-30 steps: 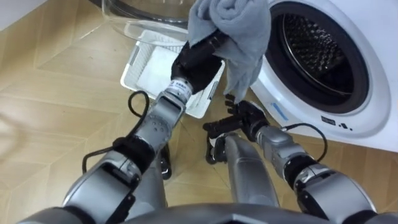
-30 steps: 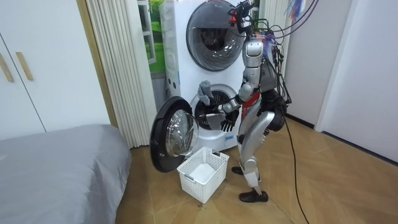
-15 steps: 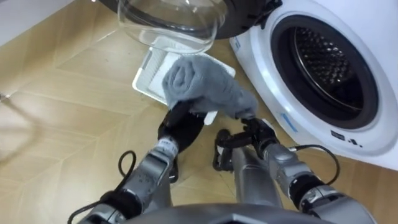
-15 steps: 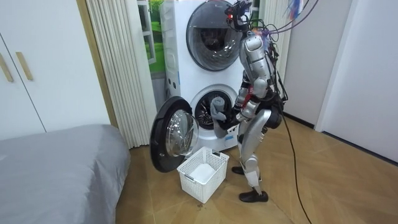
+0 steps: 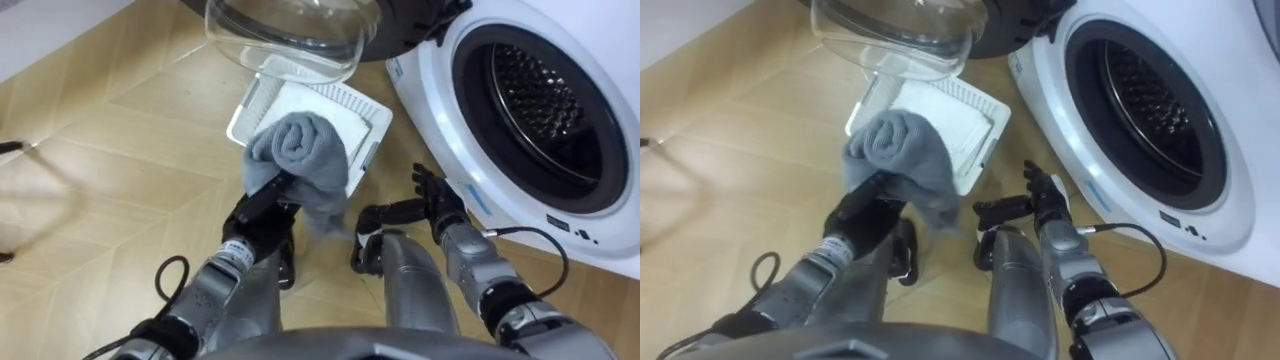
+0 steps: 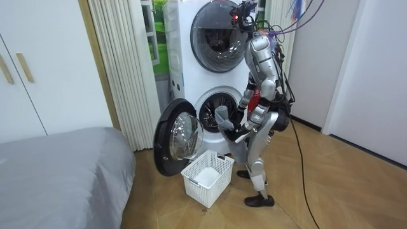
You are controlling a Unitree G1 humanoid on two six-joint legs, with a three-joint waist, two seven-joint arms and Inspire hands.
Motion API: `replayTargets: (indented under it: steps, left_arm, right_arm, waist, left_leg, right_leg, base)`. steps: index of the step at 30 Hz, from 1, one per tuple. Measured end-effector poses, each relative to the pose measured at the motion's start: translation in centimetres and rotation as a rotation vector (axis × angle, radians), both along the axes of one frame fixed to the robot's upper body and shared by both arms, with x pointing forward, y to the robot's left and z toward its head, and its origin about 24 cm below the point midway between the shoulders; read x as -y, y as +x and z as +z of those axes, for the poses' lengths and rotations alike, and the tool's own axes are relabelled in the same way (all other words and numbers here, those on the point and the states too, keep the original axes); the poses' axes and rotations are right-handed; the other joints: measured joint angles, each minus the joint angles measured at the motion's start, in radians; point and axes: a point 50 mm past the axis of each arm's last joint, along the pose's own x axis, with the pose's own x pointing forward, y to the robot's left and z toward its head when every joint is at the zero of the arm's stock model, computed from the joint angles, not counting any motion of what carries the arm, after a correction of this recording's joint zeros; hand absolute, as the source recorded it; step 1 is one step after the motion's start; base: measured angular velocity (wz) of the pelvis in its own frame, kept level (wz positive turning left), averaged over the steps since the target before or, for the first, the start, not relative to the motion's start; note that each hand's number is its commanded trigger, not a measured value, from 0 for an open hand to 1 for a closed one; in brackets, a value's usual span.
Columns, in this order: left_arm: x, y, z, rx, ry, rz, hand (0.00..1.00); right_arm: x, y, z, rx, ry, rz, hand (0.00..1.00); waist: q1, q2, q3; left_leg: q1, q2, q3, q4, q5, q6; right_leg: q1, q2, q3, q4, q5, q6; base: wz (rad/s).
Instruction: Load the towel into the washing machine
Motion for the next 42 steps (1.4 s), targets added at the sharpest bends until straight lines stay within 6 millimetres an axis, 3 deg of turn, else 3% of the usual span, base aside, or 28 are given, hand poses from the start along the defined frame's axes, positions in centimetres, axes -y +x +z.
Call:
replayTargets:
  steps: [5,7,14,29,32,42]
  left_arm:
    - [-1.8,0.5,0.3,0.010,0.060,0.066,1.00]
    - [-2.1,1.1,0.6,0.024,0.066,0.084,1.00]
    - [-2.2,2.1,1.0,0.036,0.114,0.070,1.00]
    - [0.0,2.2,1.1,0.041,0.074,0.039,1.00]
    - [0.8,2.2,1.0,0.041,0.061,0.011,1.00]
    - [2.3,1.5,1.0,0.068,0.002,-0.108,1.00]
  right_arm:
    - [0.4,-0.1,0.0,0.004,-0.006,-0.013,0.00]
    - [0.7,0.1,0.2,0.015,-0.016,-0.012,0.00]
    - [1.0,0.0,0.2,0.014,-0.024,-0.014,0.00]
    - [0.8,0.0,0.1,0.005,-0.009,0.011,0.00]
    - [0.6,0.1,0.1,-0.002,-0.003,0.024,0.00]
    - [-0.3,0.4,0.1,-0.024,0.048,0.072,0.00]
  waist:
    - [0.003,0.018,0.0021]
    - [0.003,0.027,0.0076]
    - [0.001,0.029,0.0082]
    - [0.000,0.028,0.0077]
    - [-0.001,0.025,0.0084]
    - [-0.036,0.006,0.0076]
  left_leg:
    - [-0.009,0.002,0.000,-0.003,0.001,0.001]
    - [-0.008,0.000,0.000,-0.003,0.001,0.001]
    - [-0.008,0.001,0.002,0.000,0.000,0.000]
    - [-0.033,0.004,0.004,0.021,0.002,-0.003]
    - [-0.026,-0.004,0.004,0.028,0.002,-0.002]
    - [-0.024,-0.004,0.003,0.030,0.002,-0.002]
  right_leg:
    - [-0.005,0.000,-0.006,0.001,0.000,0.001]
    - [-0.006,-0.002,-0.006,0.006,-0.002,0.003]
    - [-0.009,-0.003,-0.005,0.017,-0.004,0.001]
    - [-0.036,-0.004,-0.003,0.034,-0.009,-0.007]
    - [-0.037,-0.014,-0.003,0.049,-0.014,-0.008]
    - [-0.036,-0.017,0.002,0.059,-0.022,-0.009]
  base:
    - [0.03]
    - [0.00]
    - [0.00]
    - [0.00]
    - [0.02]
    - [0.01]
